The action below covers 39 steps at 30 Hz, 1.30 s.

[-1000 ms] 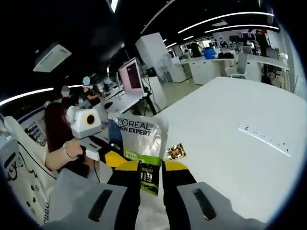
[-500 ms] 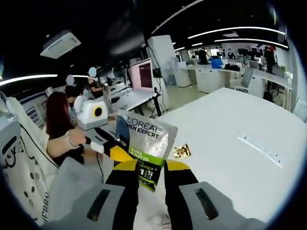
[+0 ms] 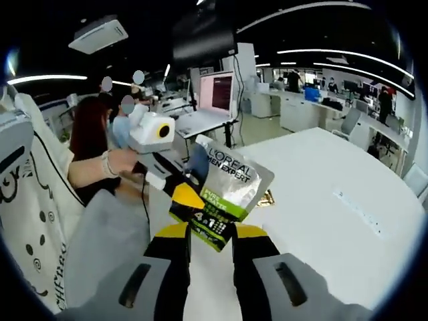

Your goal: Arrange the skincare products in the storage area until every visible bottle or jar stands upright without overlapping.

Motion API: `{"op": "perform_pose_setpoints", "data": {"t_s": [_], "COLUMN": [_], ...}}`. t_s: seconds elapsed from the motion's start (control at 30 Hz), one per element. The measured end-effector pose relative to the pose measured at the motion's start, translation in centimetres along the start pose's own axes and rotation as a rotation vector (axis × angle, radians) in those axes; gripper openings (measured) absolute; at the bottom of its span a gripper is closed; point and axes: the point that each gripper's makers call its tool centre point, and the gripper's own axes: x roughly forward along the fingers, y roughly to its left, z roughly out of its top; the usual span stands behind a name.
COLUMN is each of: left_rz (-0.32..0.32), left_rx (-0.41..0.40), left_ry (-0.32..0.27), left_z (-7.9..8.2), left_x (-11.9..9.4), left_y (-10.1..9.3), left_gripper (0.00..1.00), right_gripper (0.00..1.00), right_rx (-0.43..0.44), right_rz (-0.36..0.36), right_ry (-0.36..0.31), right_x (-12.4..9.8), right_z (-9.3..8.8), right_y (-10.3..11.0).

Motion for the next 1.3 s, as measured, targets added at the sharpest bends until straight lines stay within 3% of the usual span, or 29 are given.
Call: {"op": "perform_pose_setpoints", "data": {"t_s": [0.17,0.43,0.83,0.93,1.1,1.3], "left_rz": [-0.024,-0.068,-0.15,-0.19,-0.276,-0.391], "left_rx": [-0.05,-0.101,-0.123,-0.139,-0.162,-0.224], "left_ry": [0.009,0.058,0.104,0.106,0.087,0.025], "left_z": [-1.3,-3.6,-5.3,-5.4,-5.1,-3.6], "left_x": [0.2,0.6,0.4,0.2,0.2,0.1], "left_y": [-0.5,-1.4,-3.6,-4.0,-5.6,-7.2], "left_gripper": [0.0,0.0,0.0,0.0,0.0,0.0], "right_gripper": [0.25,0.24,0.23,0.31,0.31,0.25], "right_rx": [0.069,0.26,0.382,0.429,0.457,0.54], "right_rz": [0.022,0.051,0.066,0.126,0.166,0.273], "right_ry": [-0.018,-0.065,-0.018,-0.038,-0.053,-0.183], "right_x": [0.4,1.7,3.4,4.0,4.8,4.4], "right_z": [-1.6,-5.4,-10.0,-10.2,-10.4,-8.0], "right_y": [0.8,1.8,2.3,3.3,4.5,5.3]}}
